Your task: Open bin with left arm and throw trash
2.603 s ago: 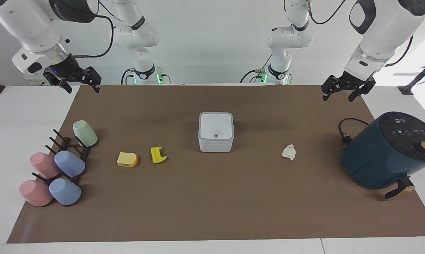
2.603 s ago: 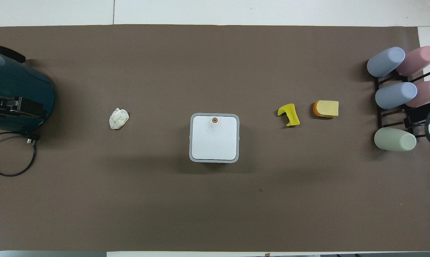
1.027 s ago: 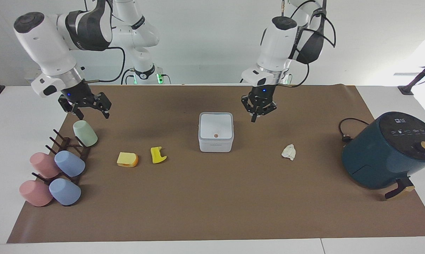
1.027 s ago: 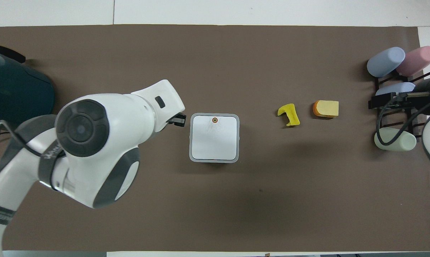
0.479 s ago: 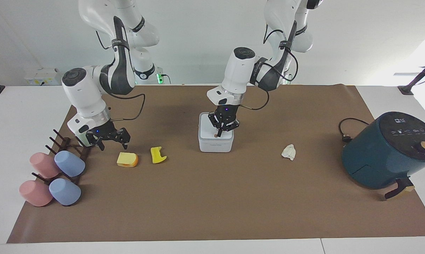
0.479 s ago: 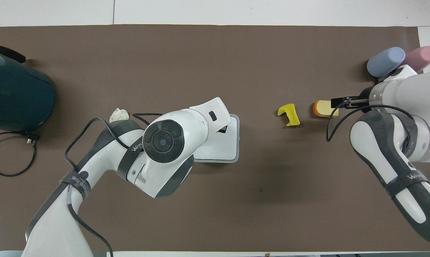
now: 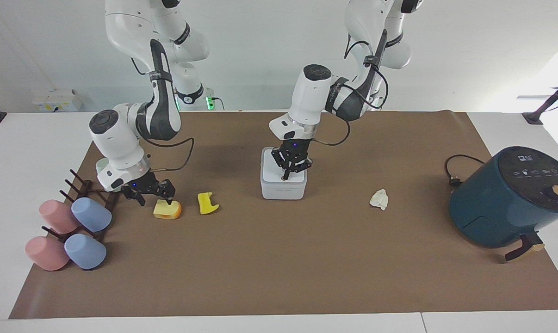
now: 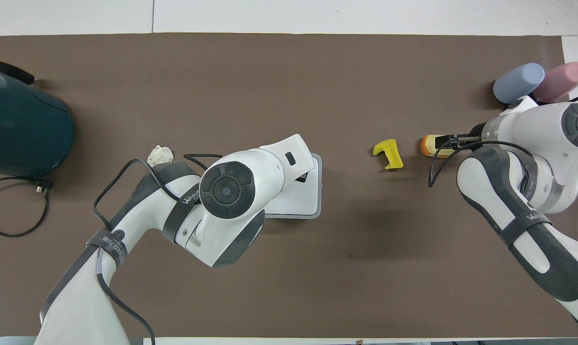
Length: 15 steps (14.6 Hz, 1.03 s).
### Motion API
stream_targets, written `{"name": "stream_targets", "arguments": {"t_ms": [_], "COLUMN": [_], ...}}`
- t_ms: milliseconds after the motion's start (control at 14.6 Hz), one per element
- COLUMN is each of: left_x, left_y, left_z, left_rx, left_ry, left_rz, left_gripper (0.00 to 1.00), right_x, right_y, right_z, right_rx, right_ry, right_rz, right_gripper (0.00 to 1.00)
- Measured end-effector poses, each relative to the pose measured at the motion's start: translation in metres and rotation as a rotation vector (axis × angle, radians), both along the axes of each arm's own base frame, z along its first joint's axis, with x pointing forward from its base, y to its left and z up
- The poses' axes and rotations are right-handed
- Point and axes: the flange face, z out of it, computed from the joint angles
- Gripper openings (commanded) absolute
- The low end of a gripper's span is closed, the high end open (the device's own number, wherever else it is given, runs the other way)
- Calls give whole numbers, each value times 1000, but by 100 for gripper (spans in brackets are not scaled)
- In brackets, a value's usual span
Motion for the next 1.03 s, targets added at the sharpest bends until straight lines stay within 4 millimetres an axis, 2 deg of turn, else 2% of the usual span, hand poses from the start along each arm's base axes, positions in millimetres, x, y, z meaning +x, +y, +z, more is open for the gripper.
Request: {"name": "stream_targets", "arguments": {"t_ms": [68,137,205,274,342,411,479,548,822,890,1027], "left_x": [-4,-9,-13,-13,-11,-7,-1,7,29,33,40], "left_y": [4,11,21,35,52,72,93,115,195,216,256], "left_z": [5,13,23,35,47,59,69,77,99,104,114], "left_rx": [26,60,89,109,124,134,137,140,141,143,145], "left_ry": [29,65,97,120,139,154,163,172,202,213,219], "left_rz": [-1,2,11,28,52,83,118,155,296,332,360], "left_gripper": [0,0,0,0,35,59,88,100,100,100,100], "right_x": [0,0,0,-1,-1,0,0,-1,3,7,20], "right_y": [-3,-7,-10,-11,-10,-8,-7,-6,-4,-1,6], "right_z": [-7,-12,-15,-16,-17,-17,-17,-17,-10,-2,30], "right_rx": [12,17,21,23,24,25,26,27,37,43,62], "right_ry": [4,9,13,14,14,14,16,19,43,56,81], "right_rz": [7,14,16,17,19,21,23,24,34,42,68], "right_gripper": [85,77,61,38,5,0,0,0,0,0,0]}}
